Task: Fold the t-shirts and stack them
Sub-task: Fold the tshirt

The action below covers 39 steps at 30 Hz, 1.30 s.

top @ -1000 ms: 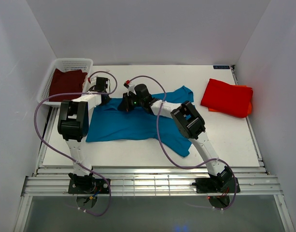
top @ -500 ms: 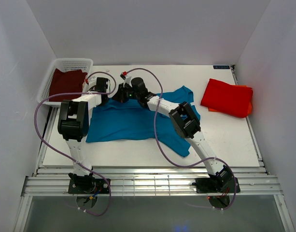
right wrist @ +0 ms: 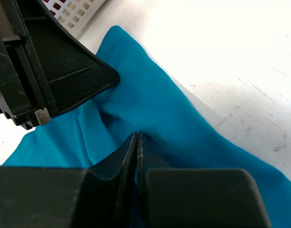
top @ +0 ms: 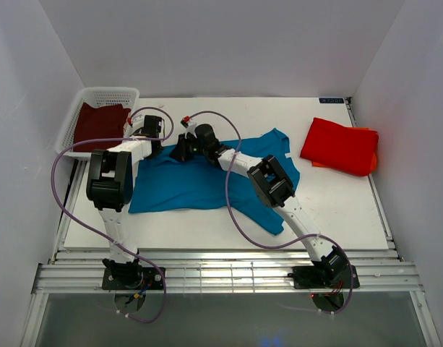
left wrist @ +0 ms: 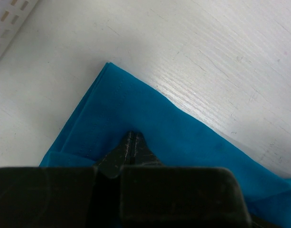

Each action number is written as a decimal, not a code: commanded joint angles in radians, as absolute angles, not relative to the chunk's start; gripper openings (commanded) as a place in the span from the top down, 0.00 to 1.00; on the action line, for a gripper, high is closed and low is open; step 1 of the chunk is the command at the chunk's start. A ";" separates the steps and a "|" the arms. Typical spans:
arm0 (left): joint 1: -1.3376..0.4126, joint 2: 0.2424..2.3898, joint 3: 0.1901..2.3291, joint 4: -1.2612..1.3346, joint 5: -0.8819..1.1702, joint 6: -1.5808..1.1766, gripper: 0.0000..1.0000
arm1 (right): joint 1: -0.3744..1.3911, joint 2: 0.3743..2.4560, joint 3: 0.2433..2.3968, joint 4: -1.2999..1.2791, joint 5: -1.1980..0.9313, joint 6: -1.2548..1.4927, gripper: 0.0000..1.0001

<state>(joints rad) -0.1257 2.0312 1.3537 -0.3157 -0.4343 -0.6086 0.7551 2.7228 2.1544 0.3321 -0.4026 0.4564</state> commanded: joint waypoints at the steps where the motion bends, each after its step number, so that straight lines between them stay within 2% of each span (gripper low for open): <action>1: -0.112 2.033 1.374 -0.362 -0.442 -0.603 1.00 | 0.764 2.715 2.189 0.324 -0.408 0.449 0.91; 14: -0.087 2.056 1.385 -0.364 -0.428 -0.606 1.00 | 0.787 2.672 2.108 0.371 -0.471 0.491 0.92; 26: -0.064 2.075 1.390 -0.364 -0.411 -0.607 1.00 | 0.828 2.510 1.916 0.434 -0.486 0.460 0.92; 39: -0.057 2.069 1.381 -0.367 -0.413 -0.606 1.00 | 0.831 2.467 1.859 0.454 -0.491 0.451 0.92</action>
